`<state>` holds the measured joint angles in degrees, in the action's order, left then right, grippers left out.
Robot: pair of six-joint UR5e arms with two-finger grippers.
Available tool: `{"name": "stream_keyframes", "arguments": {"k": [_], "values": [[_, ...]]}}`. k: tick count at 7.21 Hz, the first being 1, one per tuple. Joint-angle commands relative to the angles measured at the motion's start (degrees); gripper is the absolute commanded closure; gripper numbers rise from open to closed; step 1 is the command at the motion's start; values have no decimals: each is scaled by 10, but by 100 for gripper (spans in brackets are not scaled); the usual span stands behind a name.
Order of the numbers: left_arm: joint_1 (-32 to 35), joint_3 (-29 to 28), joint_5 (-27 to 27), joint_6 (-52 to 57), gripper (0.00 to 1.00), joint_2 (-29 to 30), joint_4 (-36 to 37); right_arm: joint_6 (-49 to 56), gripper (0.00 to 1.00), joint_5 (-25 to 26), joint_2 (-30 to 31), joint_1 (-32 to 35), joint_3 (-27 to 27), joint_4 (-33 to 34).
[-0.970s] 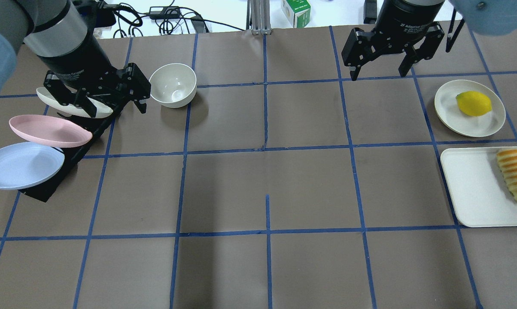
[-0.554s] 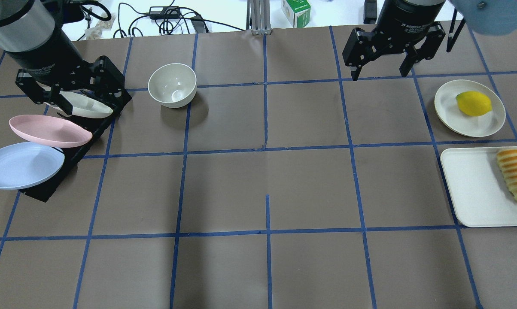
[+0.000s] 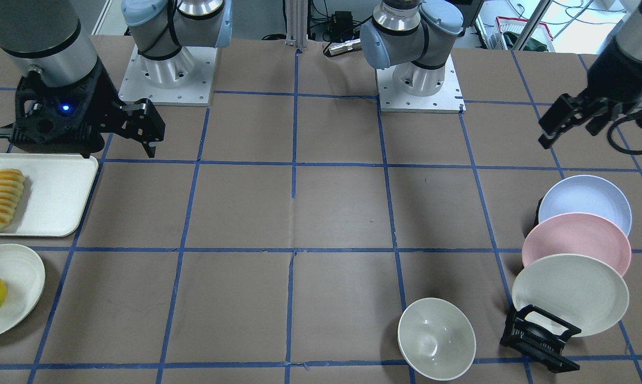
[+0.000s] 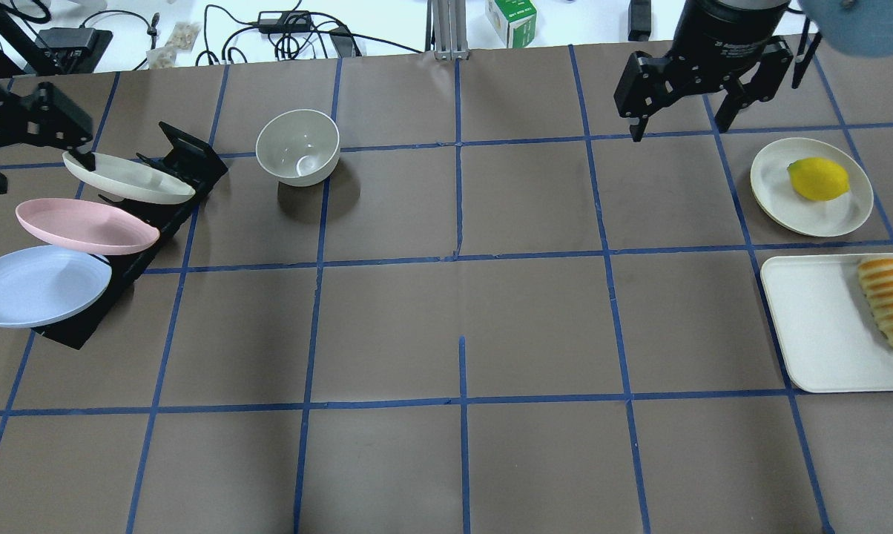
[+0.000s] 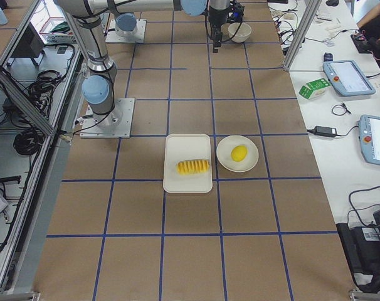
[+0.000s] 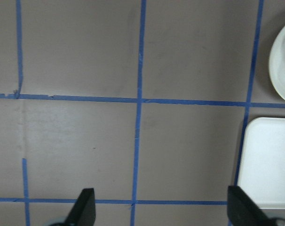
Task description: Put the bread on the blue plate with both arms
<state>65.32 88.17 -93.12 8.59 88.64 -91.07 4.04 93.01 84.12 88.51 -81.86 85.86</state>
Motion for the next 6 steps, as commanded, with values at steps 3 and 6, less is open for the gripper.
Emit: {"name": "stream_keyframes", "arguments": {"k": [3,6], "values": [[-225,5,-8,176,0,36,75,140,0,17,57,-139,-128,30],[-259,10,49,257,0,96,147,345,0,-21,47,-338,-233,128]]}}
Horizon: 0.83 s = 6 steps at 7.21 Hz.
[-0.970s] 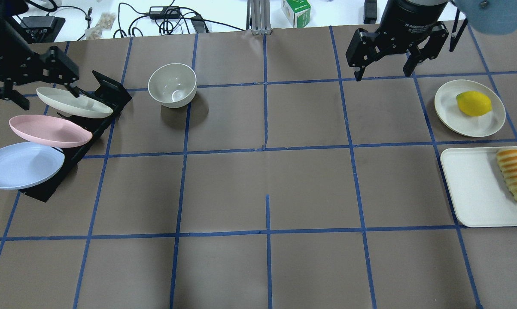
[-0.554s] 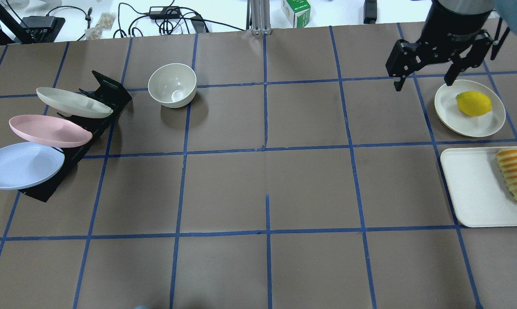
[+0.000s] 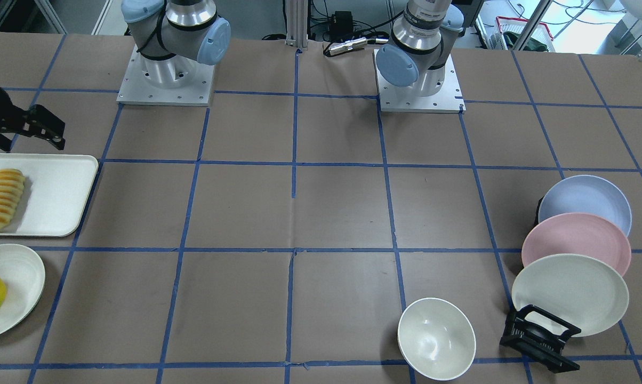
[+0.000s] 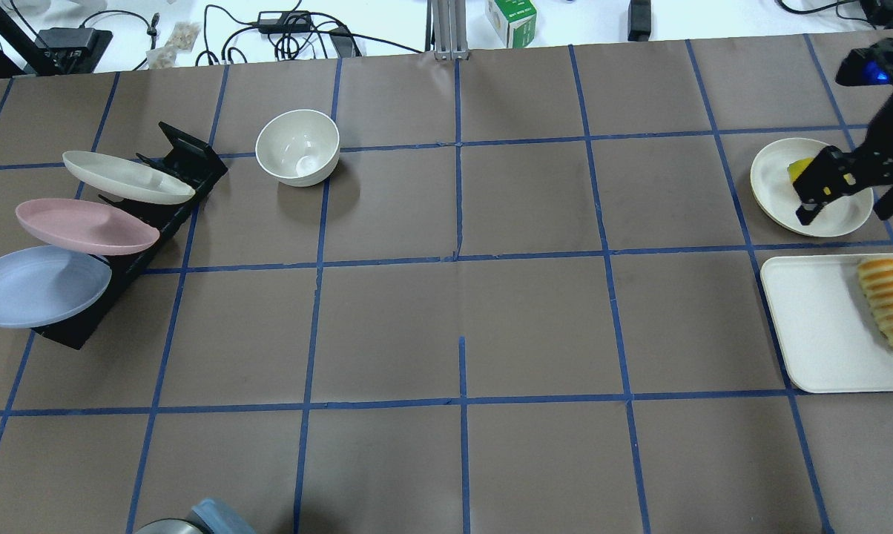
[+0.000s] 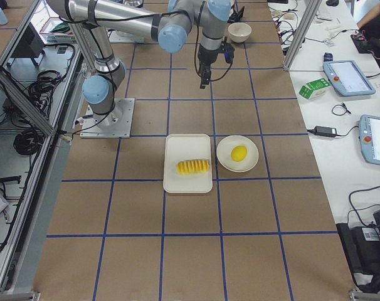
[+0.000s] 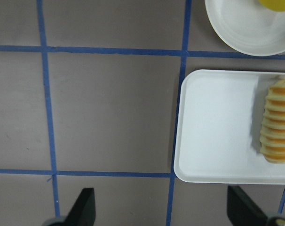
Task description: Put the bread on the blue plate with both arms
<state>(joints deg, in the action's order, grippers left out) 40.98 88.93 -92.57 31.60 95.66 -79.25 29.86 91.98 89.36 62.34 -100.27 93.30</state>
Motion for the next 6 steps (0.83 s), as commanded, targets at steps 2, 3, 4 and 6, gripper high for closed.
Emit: {"name": "stream_keyframes", "arguments": {"k": [2,3,4,6], "values": [[-23,5,60,58,0,73,30,232,0,-10,-15,-149,-106,167],[-24,5,60,73,0,96,31,286,0,-4,-58,-174,-122,220],[-24,5,65,87,0,117,45,316,0,-5,-100,-207,-122,246],[-34,4,84,92,0,153,60,333,0,-12,-147,-217,-123,314]]}}
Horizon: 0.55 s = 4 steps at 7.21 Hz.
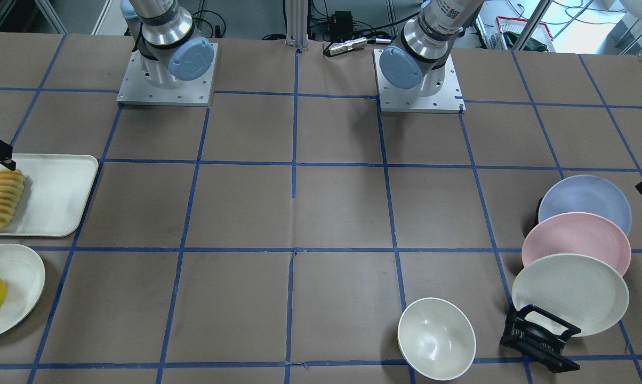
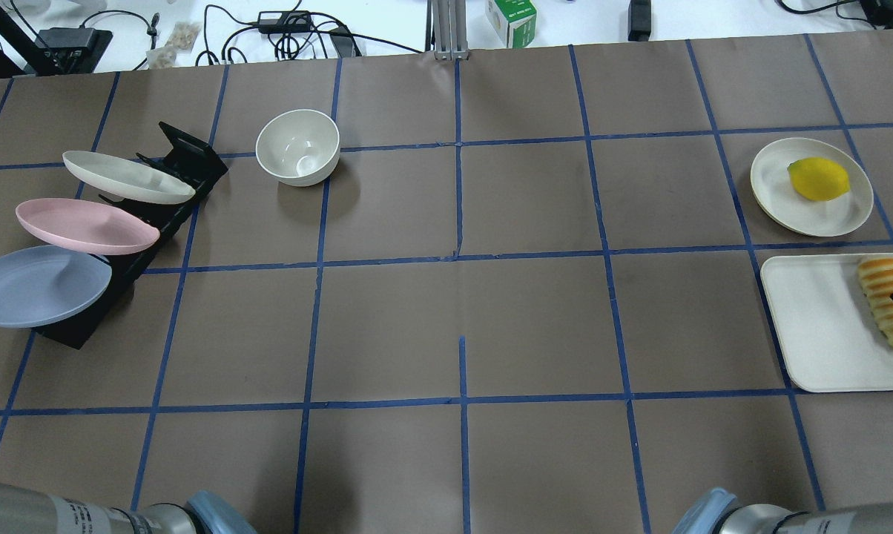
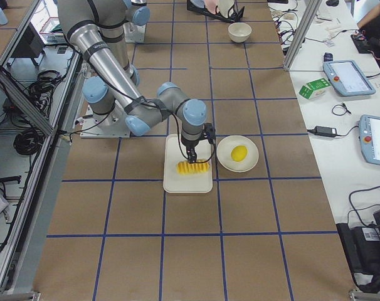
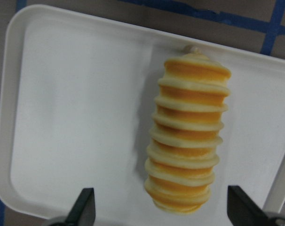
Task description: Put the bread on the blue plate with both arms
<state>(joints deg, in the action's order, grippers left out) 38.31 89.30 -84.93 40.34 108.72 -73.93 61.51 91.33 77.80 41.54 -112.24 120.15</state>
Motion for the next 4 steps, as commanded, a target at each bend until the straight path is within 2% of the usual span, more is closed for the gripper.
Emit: {"name": "stream_keyframes", "arguments": {"k": [1,2,3,4], "values": [[-10,0,8,4,0,34,9,18,0,-6,-41,-9,-3,47],[-10,0,8,4,0,46,9,19,0,-10,-69,-9,-2,69],[-10,0,8,3,0,56,9,19,0,-14,-92,-9,1,118],[-10,0,10,3,0,64,9,15,0,-15,-99,-9,3,115]]}}
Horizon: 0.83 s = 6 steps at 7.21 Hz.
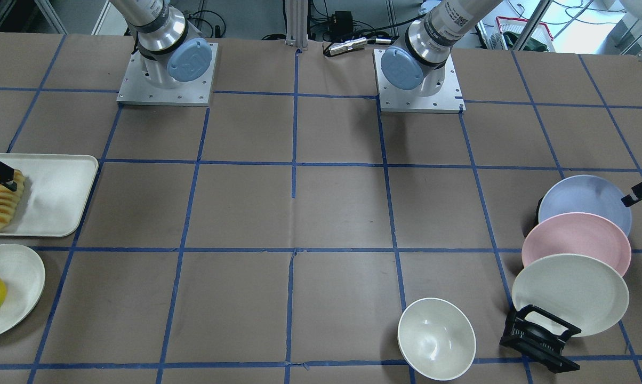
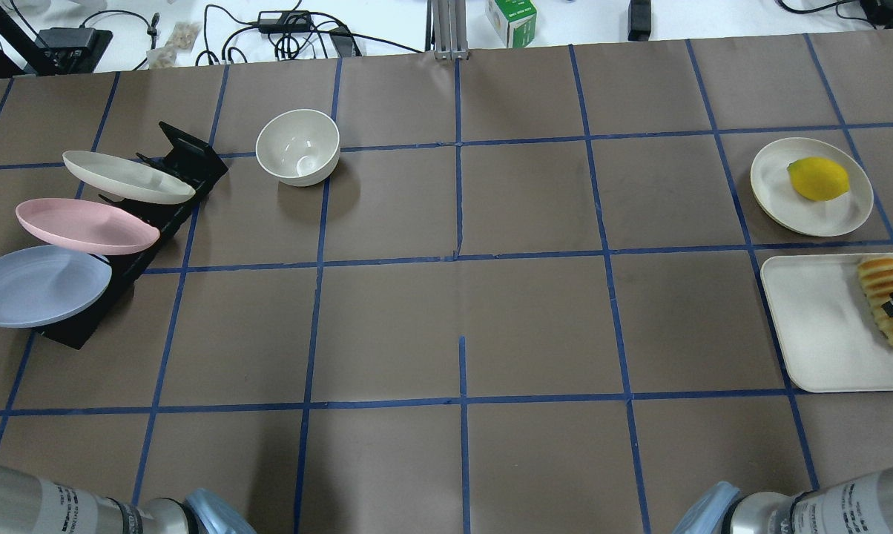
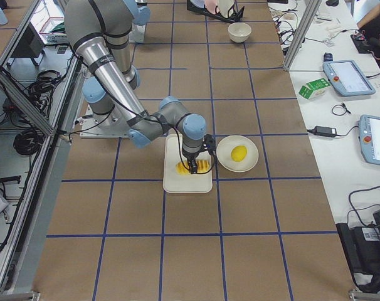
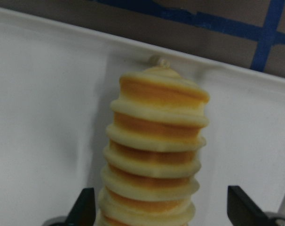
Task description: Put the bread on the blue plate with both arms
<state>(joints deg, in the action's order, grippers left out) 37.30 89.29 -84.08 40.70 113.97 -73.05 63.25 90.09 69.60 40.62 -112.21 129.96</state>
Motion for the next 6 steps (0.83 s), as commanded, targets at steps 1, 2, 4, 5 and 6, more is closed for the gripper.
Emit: {"name": "stream_keyframes", "arguments": {"k": [1,2,4,5,6], "values": [[0,0,2,-1,0,19,-1,-5,0,-2,-17,0,1,16],[0,0,2,-4,0,24,-1,-8,0,-1,-14,3,1,16],[0,0,1,-8,6,32,-7,-17,11,-14,-11,5,3,14],[0,1,-1,-10,24,32,-9,-17,26,-16,-11,5,2,14],[0,1,-4,-9,51,32,-14,-23,27,-16,-12,6,2,13]]}}
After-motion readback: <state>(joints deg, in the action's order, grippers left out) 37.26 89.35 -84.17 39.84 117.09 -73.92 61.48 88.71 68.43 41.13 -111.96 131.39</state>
